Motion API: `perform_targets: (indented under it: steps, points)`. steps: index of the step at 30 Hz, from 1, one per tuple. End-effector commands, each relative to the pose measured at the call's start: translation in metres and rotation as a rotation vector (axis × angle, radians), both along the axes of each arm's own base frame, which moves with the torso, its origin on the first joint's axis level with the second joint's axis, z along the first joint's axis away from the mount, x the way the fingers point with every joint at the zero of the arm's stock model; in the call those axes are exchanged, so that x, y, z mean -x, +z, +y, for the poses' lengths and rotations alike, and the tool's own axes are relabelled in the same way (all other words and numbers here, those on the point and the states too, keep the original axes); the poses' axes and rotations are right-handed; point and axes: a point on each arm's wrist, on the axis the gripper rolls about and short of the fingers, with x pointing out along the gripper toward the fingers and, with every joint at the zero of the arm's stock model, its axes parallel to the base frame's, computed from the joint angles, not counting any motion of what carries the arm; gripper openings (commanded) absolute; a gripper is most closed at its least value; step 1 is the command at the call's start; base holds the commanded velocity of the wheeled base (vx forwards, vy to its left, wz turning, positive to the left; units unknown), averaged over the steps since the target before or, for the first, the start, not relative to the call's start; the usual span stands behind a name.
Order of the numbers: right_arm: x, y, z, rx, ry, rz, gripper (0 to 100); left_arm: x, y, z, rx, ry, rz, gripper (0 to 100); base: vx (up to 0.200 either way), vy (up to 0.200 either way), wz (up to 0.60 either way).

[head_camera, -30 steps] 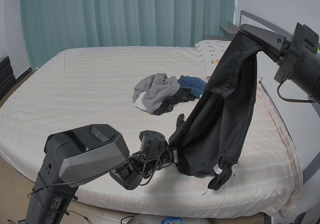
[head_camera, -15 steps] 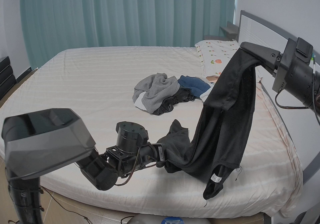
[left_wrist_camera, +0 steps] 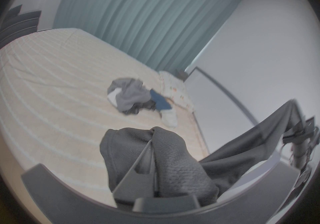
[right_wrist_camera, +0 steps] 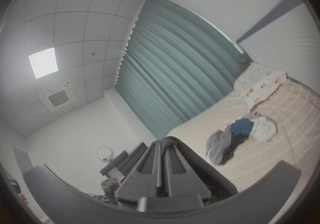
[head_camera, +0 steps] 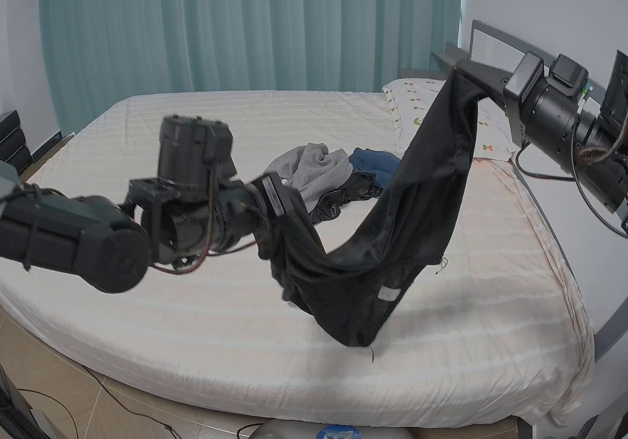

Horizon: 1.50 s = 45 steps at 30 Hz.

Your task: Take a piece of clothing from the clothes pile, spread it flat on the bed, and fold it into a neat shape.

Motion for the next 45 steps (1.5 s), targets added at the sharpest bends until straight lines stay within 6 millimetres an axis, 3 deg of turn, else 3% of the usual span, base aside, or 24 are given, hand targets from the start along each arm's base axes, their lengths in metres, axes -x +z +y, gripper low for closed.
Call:
perform_targets:
  steps: [1,7,11,18,27,45]
  points:
    - [-0.006,-0.029,0.002,0.073,-0.041,0.035,0,0.020,0.012,0.020,0.030,0.039,0.008,0,0.000,0.000,0.00]
    - [-0.008,-0.067,0.002,0.135,-0.028,0.154,0,0.029,-0.014,0.021,0.005,0.038,0.097,0,-0.033,0.000,0.00]
    - [-0.009,-0.080,0.003,0.158,-0.025,0.194,0,0.031,-0.022,0.023,0.039,0.054,0.146,0,-0.200,0.000,0.00]
    - [-0.011,-0.084,0.003,0.141,-0.026,0.220,0,0.033,-0.032,0.024,0.023,0.057,0.174,0,-0.114,0.000,0.00]
    - [-0.015,-0.086,0.003,0.131,-0.037,0.237,0,0.024,-0.028,0.022,0.092,0.082,0.142,0,0.000,0.000,0.00]
    - [-0.031,-0.070,0.011,0.101,-0.174,0.185,0,0.020,-0.008,0.035,0.136,0.152,0.078,0,0.000,0.200,0.00]
